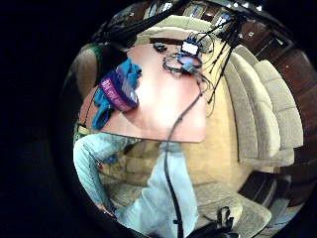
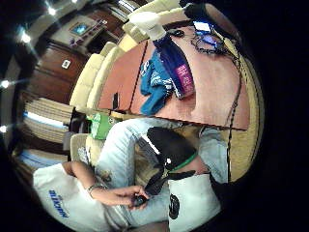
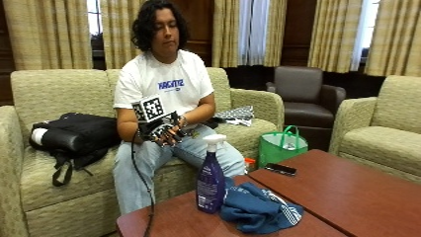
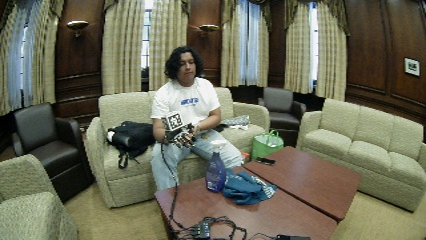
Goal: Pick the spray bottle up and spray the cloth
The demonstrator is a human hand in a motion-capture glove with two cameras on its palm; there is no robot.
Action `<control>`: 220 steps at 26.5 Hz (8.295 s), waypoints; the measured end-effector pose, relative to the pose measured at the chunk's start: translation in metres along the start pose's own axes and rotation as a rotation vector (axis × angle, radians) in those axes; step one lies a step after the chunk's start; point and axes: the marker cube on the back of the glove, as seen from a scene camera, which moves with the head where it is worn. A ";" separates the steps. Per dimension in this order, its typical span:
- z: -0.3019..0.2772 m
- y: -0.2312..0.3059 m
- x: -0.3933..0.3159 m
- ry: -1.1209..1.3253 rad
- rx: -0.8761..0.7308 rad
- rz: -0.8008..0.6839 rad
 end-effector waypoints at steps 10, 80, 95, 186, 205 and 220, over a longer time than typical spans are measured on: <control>0.003 0.000 -0.003 -0.003 -0.008 0.019; 0.103 -0.107 -0.007 -0.751 0.135 0.303; 0.097 -0.104 -0.004 -0.812 0.262 0.332; 0.145 -0.199 -0.043 -0.775 0.272 0.379; 0.136 -0.193 -0.035 -0.797 0.501 0.340; 0.012 -0.193 -0.043 -0.487 0.358 0.203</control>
